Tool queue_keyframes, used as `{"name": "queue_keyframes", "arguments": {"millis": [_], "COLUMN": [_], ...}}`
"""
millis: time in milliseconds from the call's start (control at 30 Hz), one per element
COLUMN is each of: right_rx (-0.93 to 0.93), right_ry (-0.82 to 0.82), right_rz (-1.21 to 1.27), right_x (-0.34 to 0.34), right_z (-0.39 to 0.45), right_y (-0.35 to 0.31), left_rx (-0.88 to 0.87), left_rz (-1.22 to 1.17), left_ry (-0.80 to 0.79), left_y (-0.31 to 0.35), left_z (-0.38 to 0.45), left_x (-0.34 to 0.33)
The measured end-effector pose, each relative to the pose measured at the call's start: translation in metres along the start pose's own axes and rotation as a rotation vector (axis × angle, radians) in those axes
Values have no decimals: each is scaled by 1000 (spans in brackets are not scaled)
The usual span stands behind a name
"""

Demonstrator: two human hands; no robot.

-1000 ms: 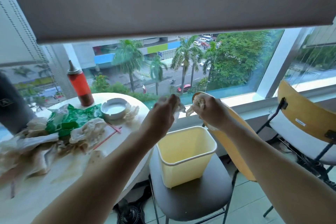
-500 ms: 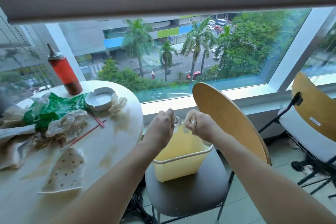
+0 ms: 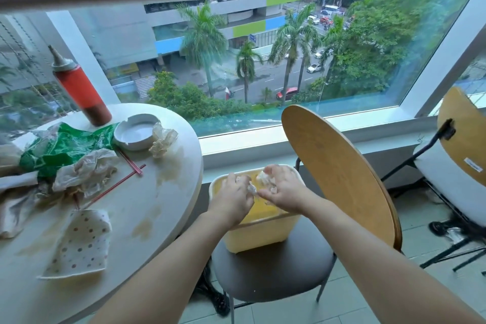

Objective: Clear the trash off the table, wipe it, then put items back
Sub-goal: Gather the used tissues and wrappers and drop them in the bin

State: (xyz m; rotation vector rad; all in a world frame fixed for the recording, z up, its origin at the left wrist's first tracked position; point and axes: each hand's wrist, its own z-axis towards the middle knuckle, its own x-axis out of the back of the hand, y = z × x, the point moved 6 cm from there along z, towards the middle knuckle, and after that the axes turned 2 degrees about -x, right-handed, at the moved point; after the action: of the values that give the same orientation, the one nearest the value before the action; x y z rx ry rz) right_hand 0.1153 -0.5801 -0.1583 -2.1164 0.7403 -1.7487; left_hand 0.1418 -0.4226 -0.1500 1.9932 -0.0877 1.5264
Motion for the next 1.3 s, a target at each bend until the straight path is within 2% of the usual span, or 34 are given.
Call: {"name": "queue_keyframes", "arguments": {"millis": [133, 233, 433, 533, 900, 1300], "right_rx": [0, 39, 154, 221, 342, 414], "right_ry": [-72, -13, 251, 323, 445, 444], "right_rz": [-27, -37, 26, 24, 32, 39], "right_x": [-1, 8, 44, 58, 67, 29], "right_z": [-3, -5, -16, -24, -49, -69], "right_y": [1, -5, -43, -71, -152, -244], "left_rx": [-6, -15, -60, -66, -178, -147], "left_rz": [88, 132, 167, 167, 30, 74], "left_ry": [-89, -70, 83, 145, 430, 598], "left_y": [-5, -4, 17, 26, 27, -39], "left_z": [-3, -7, -19, -30, -98, -170], "left_x": [-4, 4, 43, 67, 145, 203]}}
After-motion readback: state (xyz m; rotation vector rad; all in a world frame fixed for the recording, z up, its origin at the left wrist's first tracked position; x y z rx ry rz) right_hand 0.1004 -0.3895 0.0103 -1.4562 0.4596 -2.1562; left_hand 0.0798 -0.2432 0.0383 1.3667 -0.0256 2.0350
